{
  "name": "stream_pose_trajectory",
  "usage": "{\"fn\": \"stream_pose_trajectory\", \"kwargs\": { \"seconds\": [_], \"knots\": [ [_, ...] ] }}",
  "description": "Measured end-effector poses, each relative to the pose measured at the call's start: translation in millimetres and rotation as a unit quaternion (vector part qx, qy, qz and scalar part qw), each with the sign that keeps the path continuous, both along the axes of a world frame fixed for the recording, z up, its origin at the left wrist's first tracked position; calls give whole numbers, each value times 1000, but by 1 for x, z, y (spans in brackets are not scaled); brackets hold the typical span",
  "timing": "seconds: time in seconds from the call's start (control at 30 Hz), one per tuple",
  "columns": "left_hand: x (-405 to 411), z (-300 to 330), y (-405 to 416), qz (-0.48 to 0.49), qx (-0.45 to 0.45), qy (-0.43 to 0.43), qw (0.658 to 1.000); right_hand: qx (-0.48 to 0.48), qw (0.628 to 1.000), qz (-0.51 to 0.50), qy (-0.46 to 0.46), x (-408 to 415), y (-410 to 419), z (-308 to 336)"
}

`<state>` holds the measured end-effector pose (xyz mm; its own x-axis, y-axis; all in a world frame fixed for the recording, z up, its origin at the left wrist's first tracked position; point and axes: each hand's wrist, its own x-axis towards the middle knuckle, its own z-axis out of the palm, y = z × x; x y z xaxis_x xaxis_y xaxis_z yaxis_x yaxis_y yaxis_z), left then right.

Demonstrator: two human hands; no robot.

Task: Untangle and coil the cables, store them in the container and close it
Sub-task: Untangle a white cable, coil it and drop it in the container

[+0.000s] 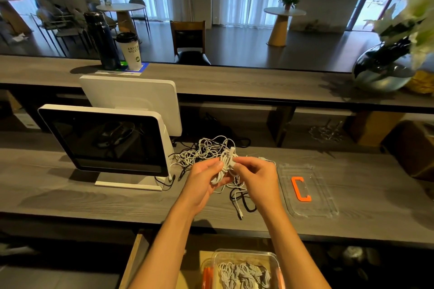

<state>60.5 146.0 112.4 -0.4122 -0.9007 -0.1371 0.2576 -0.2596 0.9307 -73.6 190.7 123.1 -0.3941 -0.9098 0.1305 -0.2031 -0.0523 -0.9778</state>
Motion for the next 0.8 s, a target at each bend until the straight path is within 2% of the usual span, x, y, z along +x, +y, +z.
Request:
{"fn": "stream_pose_trajectory", "kwargs": {
  "seconds": [0.07, 0.17, 0.3, 0.5, 0.67, 0.8],
  "knots": [
    [0, 0, -2, 0, 21, 12, 1000, 0, 999, 5, -35, -3, 0, 0],
    [-1, -1, -3, 0, 31, 18, 999, 1, 1000, 3, -19, -3, 1, 0],
    [0, -3, -1, -4, -36, -26, 999, 0, 996, -19, 90, -1, 0, 1],
    [-3, -1, 0, 21, -149, -77, 986, -24, 990, -44, 135, 8, -2, 8],
    [-1, -3, 2, 35, -81, -20, 996, 3, 991, 18, 133, 2, -4, 8],
    [-3, -4, 1, 25, -83, -19, 996, 0, 991, 14, 132, 1, -3, 7]
  ]
}}
